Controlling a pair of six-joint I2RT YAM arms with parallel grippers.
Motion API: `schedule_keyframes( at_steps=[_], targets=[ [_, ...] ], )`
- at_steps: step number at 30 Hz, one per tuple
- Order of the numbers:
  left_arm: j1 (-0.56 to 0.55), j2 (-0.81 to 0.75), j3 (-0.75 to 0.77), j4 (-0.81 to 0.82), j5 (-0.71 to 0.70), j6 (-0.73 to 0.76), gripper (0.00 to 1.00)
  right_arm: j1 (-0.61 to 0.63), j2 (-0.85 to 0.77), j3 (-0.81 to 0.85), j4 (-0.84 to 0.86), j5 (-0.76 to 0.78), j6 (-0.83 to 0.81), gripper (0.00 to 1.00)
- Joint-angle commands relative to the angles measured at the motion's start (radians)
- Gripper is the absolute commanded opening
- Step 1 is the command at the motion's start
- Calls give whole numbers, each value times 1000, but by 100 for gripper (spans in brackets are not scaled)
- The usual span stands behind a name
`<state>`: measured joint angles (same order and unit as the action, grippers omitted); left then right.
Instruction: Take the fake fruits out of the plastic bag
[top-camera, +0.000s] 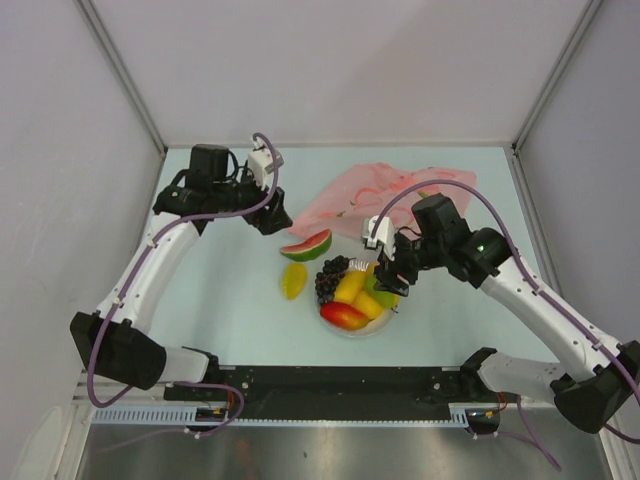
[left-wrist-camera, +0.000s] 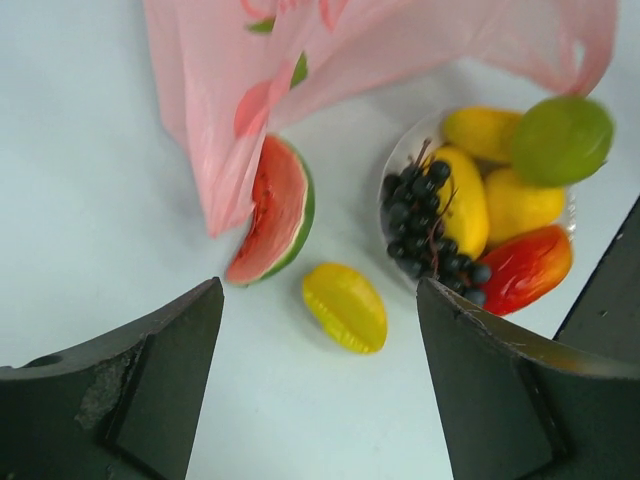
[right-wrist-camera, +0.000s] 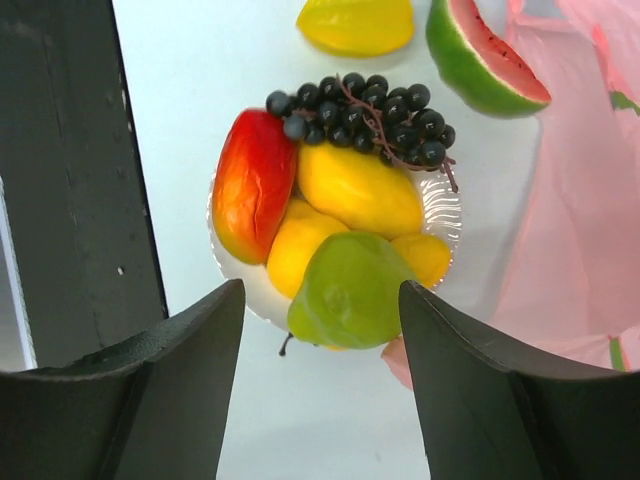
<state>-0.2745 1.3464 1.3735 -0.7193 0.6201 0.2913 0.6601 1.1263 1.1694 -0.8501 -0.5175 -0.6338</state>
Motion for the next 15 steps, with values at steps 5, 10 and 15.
schedule_keyframes(
  at_steps=[5,10,15],
  targets=[
    [1,-30,-4,-108,-129,40,85,-11,-68,-132,235,-70,194,74],
    [1,-20,30,-66,-158,-10,88,-37,-48,-165,279,-10,233,100],
    [3,-24,41,-36,-216,-63,94,-65,-19,-163,329,11,287,100]
  ],
)
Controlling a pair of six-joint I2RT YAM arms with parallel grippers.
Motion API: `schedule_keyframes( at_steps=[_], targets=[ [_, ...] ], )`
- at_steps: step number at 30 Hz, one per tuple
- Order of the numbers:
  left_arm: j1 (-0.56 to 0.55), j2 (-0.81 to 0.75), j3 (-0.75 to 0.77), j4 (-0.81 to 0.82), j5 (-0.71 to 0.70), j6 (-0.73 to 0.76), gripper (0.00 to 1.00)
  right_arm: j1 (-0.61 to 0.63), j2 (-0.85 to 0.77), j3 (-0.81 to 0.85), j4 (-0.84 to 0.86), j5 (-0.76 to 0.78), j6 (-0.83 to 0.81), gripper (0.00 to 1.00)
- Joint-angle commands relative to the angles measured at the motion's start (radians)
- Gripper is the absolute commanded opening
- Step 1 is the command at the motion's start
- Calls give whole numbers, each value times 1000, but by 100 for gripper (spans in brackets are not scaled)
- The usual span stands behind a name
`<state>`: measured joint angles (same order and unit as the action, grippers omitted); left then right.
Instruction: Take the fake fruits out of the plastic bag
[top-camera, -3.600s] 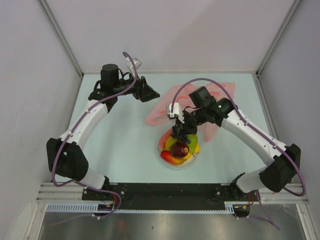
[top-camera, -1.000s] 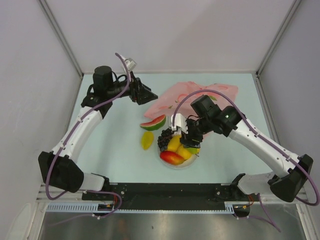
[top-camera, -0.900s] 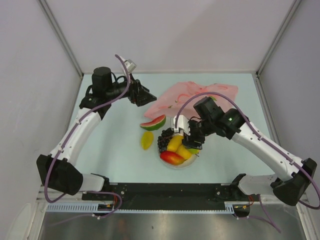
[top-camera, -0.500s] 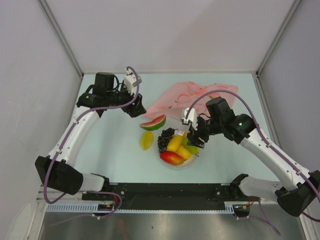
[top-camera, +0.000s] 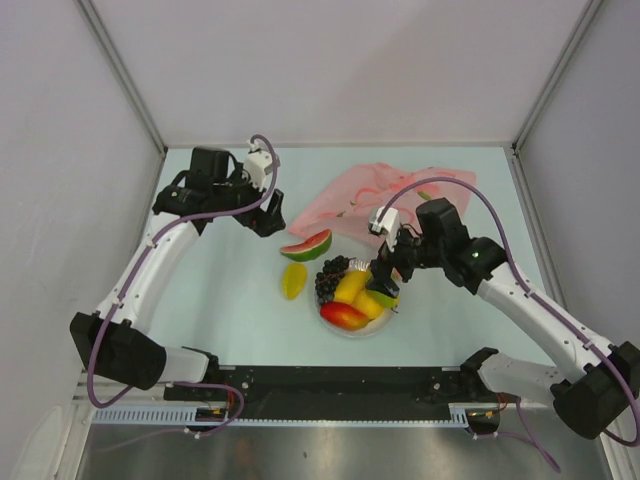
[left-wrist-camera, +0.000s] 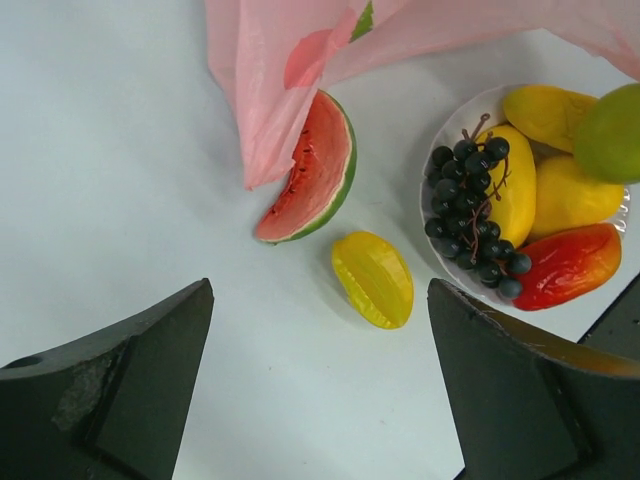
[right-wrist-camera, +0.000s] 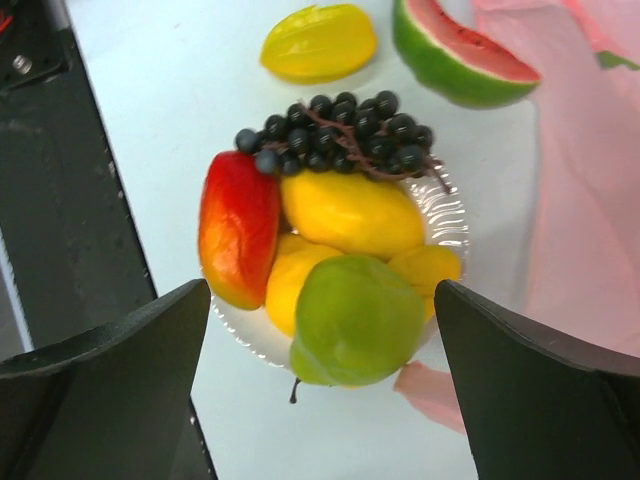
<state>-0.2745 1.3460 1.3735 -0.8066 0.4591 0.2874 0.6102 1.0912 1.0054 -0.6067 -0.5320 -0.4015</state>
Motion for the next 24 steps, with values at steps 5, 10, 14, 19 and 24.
schedule_keyframes(
  at_steps=[5,10,14,19,24],
  targets=[
    [1,-62,10,55,-97,-71,96,-61,58,22,165,55,145,100],
    [1,-90,-53,63,-128,-42,96,-141,88,62,127,134,154,100],
    [3,-88,-68,58,-129,-37,96,-294,124,87,137,104,202,100],
    [3,-53,-44,40,-134,-34,96,-412,200,102,162,121,193,100],
    [3,-30,-50,24,-143,-13,96,-523,375,175,300,176,144,100]
  ],
)
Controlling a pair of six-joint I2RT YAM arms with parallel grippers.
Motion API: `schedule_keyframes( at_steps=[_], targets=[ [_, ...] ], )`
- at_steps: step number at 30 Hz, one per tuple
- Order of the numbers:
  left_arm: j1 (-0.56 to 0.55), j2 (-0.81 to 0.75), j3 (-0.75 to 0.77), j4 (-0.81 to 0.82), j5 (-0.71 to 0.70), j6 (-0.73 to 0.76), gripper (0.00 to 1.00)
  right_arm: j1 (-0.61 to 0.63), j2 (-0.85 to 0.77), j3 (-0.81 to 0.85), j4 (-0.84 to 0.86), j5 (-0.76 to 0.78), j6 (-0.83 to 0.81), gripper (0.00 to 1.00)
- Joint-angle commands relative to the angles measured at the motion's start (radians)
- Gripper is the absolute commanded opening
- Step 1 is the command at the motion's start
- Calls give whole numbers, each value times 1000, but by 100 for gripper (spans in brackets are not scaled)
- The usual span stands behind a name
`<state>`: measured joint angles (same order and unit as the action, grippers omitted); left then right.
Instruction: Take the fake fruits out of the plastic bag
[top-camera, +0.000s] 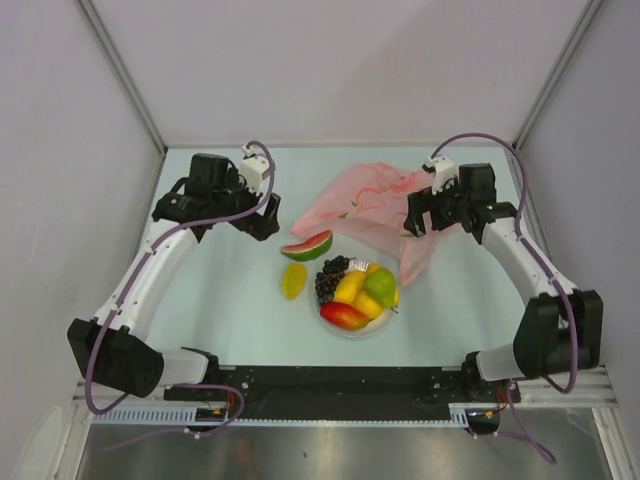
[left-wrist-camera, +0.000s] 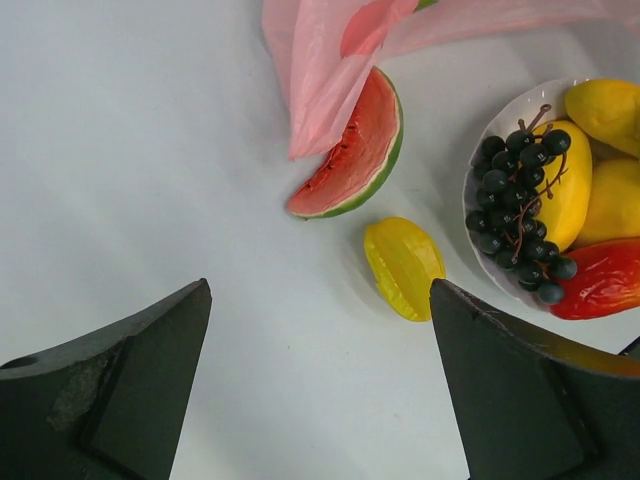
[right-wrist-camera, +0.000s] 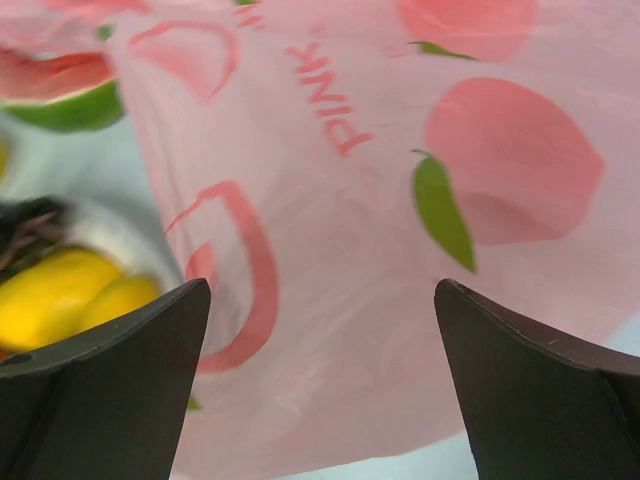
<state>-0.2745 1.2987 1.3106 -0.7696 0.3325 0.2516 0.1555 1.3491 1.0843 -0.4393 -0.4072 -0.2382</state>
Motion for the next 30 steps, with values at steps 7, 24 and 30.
schedule_keyframes(
  at_steps=[7,24,30],
  targets=[
    [3,27,-46,-22,28,29,95,-221,343,406,229,46,48,100],
    [-120,151,-298,177,11,-242,95,-45,-80,97,45,-202,114,100],
    [-135,226,-358,236,-1,-304,89,-96,-93,97,30,-203,132,100]
  ],
)
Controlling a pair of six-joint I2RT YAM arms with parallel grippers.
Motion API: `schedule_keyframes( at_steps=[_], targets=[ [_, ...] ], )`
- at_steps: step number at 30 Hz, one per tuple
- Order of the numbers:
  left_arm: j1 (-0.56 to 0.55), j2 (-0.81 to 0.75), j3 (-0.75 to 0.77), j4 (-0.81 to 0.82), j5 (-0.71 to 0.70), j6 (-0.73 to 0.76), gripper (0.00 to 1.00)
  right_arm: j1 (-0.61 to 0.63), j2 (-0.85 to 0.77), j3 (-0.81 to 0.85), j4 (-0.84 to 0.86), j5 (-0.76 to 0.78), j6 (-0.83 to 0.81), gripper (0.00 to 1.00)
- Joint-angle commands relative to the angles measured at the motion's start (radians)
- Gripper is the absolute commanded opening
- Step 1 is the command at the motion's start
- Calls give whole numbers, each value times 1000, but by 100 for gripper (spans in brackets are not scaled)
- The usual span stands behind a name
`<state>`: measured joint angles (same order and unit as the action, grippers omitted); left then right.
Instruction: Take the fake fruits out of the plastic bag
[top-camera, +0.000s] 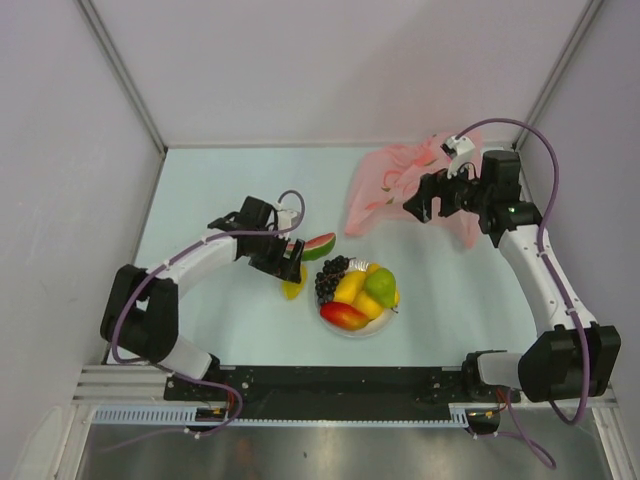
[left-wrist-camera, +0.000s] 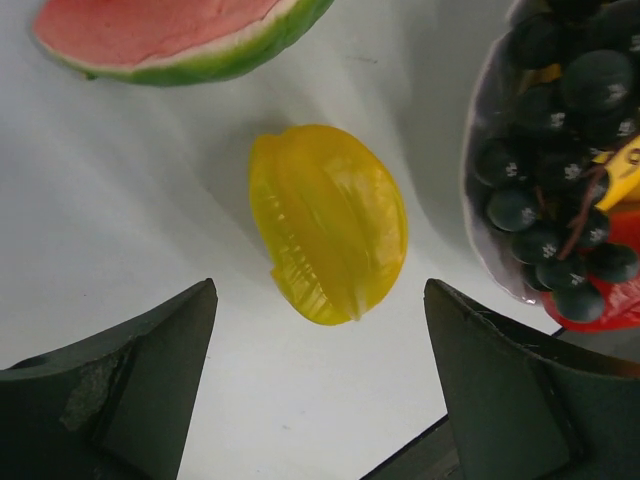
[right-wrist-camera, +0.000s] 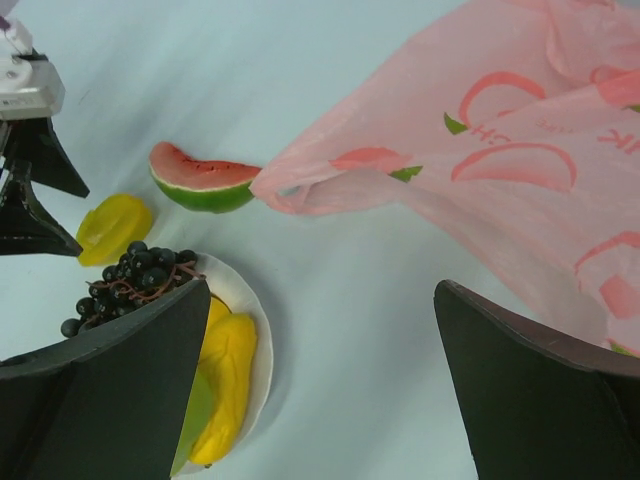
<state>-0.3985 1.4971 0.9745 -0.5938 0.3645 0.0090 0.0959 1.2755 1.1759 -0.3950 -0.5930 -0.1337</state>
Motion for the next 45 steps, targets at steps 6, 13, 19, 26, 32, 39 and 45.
schedule_keyframes(
  at_steps=[6,13,19,26,32,39,45],
  targets=[
    [-22,74,-37,100,25,-86,81,-65,-30,-4,-30,-24,25,100],
    [-34,121,-2,109,33,-73,61,-88,-44,-51,1,-41,52,99],
    [-34,92,-10,81,33,-60,22,-88,-53,-71,-7,-45,45,100],
    [-31,-69,-28,0,60,-12,0,-124,-59,-87,5,-53,48,100],
    [-36,-181,-8,-78,180,107,2,-133,-57,-105,7,-59,45,100],
    [-187,-250,105,-159,249,328,6,-136,-44,-110,16,-71,36,100],
    [-387,-169,188,-143,111,407,10,-139,-36,-110,24,-80,37,100]
  ],
)
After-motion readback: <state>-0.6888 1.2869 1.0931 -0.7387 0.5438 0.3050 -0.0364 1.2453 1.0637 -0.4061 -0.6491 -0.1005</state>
